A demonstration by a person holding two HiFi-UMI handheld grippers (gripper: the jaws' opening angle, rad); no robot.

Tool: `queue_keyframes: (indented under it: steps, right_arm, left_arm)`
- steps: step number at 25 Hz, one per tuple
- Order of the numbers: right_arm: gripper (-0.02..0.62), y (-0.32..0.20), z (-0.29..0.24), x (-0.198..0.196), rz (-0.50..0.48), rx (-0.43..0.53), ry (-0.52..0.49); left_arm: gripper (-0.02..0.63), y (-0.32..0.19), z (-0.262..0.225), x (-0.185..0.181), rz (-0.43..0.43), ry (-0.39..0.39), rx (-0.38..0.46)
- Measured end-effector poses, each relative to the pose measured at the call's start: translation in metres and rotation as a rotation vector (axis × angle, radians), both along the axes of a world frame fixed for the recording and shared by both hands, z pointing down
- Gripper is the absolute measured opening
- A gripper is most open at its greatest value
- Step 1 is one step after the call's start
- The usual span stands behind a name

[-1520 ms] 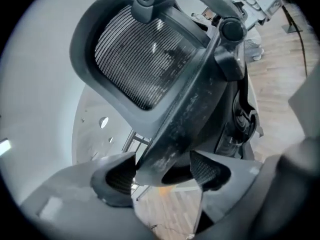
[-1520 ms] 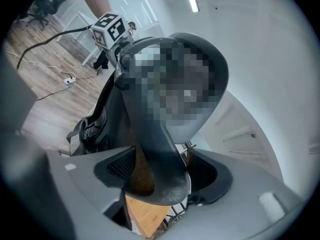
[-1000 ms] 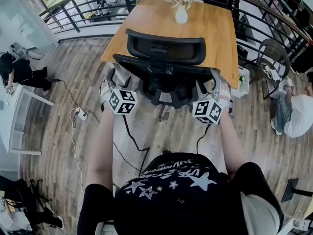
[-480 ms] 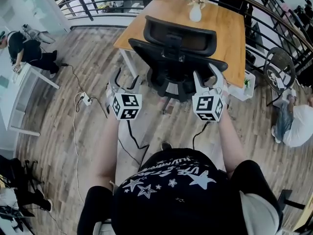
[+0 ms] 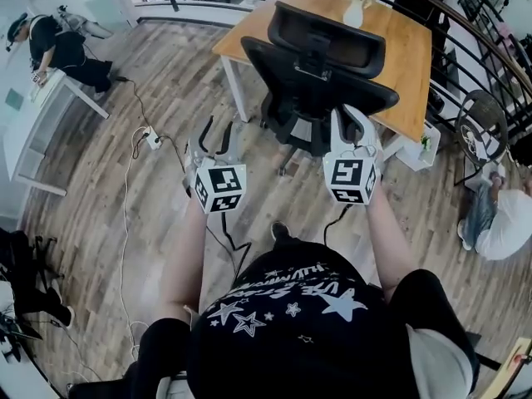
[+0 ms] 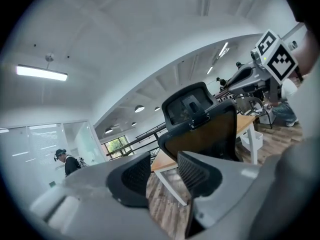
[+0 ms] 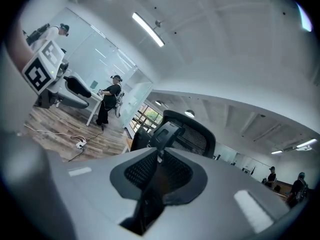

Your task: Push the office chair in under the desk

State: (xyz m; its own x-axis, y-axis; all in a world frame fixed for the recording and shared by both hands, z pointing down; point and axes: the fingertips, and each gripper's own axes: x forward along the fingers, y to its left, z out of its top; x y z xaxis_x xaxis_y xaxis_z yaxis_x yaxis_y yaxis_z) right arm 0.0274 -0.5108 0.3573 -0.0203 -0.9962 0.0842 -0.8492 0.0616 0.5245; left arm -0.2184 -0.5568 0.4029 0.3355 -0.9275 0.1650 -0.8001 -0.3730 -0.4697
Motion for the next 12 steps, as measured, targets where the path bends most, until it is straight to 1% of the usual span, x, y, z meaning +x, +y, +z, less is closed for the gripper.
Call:
queue_keyframes:
  steps: [1, 4, 6, 12]
  right_arm:
    - [0.037, 0.005, 0.001, -0.004, -0.002, -0.006, -0.012]
    - [0.003, 0.022, 0.006, -0.016, -0.017, -0.037, -0.055]
    - [0.003, 0.033, 0.010, -0.026, -0.036, -0.062, -0.082]
    - [0.003, 0.070, 0.023, -0.057, -0.113, -0.124, -0.115]
  left_arm:
    - [0.174, 0.009, 0.000, -0.005, -0.012, 0.010, 0.001]
    - [0.124, 0.036, 0.001, -0.019, -0.045, 0.031, -0.007]
    - [0.103, 0.052, 0.005, -0.028, -0.061, 0.035, -0.024]
    - [0.077, 0.099, 0.031, -0.048, -0.082, 0.032, -0.111]
